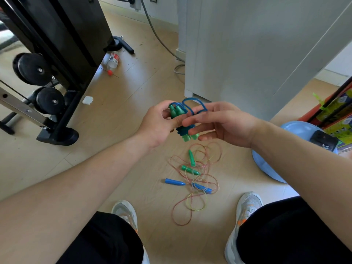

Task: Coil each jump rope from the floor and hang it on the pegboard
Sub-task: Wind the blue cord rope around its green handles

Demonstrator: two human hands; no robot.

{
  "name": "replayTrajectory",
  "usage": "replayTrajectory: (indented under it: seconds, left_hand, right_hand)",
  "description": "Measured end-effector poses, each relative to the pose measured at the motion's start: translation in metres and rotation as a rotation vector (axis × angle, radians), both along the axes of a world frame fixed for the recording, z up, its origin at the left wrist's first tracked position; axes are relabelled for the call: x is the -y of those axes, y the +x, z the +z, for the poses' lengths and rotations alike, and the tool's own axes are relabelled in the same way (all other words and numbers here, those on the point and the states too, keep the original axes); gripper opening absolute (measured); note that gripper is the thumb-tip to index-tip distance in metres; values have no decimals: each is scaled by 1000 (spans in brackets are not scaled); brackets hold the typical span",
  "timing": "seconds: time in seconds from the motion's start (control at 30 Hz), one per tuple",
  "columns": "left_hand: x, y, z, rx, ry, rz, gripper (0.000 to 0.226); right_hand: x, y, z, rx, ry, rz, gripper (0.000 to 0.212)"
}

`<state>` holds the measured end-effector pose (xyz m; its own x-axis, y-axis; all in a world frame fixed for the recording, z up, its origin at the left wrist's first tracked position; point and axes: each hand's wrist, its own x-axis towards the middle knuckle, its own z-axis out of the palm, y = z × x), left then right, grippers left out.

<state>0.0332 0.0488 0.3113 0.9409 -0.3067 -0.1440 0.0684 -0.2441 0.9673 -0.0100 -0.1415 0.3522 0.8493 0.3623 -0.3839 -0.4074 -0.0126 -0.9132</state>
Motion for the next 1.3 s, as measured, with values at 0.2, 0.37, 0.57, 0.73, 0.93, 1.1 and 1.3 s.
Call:
replayTrajectory:
  seconds: [0.2,0.37,0.57,0.73,0.93,1.1,1.3]
  left_hand:
    - [-1,-3,-1,1,38,-56,20]
    - [4,-7,3,-18,44,-102,19]
    - [7,-9,2,-55,41,-150,18]
    - [10,-9,4,-179,6,-124,13]
    - [13,-14,6,-236,-53,-178,29]
    - [11,-17,6,-167,25,-276,41]
    - [12,-18,5,-140,113,-278,55]
  right_hand:
    - [-11,8,-13,195,-497,-308,32]
    - [-19,11,-15,249,-648,-273,31]
    - [-22,12,-18,267,-636,-294,16]
    - [-24,13,-17,175,-432,-361,18]
    - [-27,12,-15,150,-327,-352,16]
    - [-22,12,-18,247,-511,-240,33]
    - [-26,8,-12,342,-622,-280,52]
